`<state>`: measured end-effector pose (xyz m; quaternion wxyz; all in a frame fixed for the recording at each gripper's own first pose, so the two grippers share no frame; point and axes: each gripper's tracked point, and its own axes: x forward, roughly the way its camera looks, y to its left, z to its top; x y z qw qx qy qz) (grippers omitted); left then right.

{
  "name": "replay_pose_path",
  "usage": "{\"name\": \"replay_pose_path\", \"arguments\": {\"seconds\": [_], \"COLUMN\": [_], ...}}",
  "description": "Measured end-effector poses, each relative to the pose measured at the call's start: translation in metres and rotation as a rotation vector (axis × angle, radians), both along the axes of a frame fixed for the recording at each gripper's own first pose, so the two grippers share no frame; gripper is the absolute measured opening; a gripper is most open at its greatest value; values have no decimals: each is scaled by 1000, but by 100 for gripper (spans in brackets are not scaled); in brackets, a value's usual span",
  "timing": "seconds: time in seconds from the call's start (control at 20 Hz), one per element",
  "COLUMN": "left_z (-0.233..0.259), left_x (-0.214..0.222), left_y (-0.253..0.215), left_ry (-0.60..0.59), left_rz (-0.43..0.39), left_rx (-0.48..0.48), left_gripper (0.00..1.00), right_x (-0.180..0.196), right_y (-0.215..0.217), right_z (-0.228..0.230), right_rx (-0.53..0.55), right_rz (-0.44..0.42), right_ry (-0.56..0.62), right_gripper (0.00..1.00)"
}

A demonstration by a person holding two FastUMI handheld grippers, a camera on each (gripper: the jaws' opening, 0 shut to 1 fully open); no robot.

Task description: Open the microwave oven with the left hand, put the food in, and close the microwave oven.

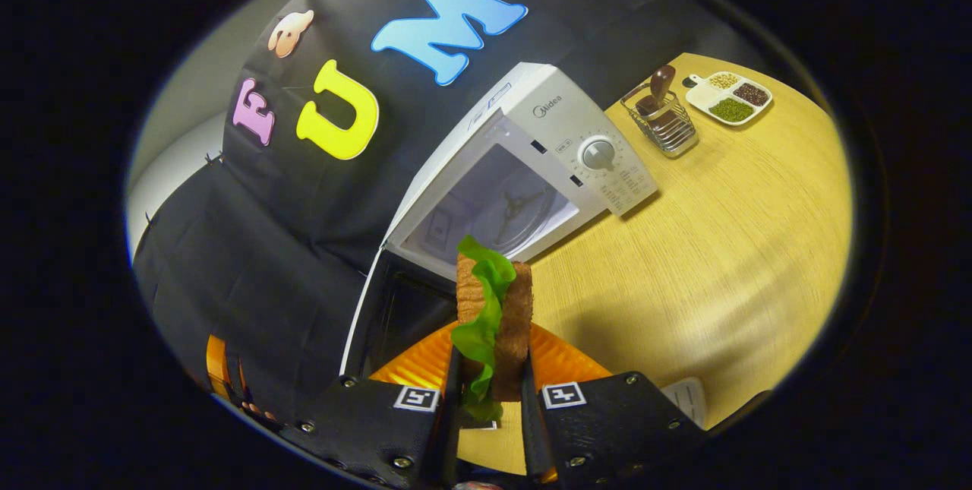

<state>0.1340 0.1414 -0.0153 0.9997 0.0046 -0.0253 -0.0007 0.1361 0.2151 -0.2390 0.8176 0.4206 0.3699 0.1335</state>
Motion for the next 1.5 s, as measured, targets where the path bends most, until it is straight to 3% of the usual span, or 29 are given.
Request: {"name": "replay_pose_path", "arguments": {"seconds": [0.35, 0.6, 0.95, 1.25, 1.5], "left_z": [-14, -29, -41, -54, -68], "left_x": [20, 15, 7, 2, 1], "left_y": [70, 94, 125, 142, 149], "left_ry": [35, 66, 111, 159, 192], "left_rz": [59, 88, 132, 169, 182], "left_rx": [15, 15, 66, 105, 123], "left_gripper": [93, 92, 93, 95, 92], "right_x": [55, 98, 163, 195, 216], "right_y": [47, 71, 86, 88, 96], "right_z": [-22, -43, -85, -108, -128], "right_rx": [21, 34, 11, 9, 47], "right_rz": [-104, -176, -263, -298, -337], "right_ry": [-67, -119, -94, -100, -26], "right_gripper": [35, 35, 34, 34, 37]}}
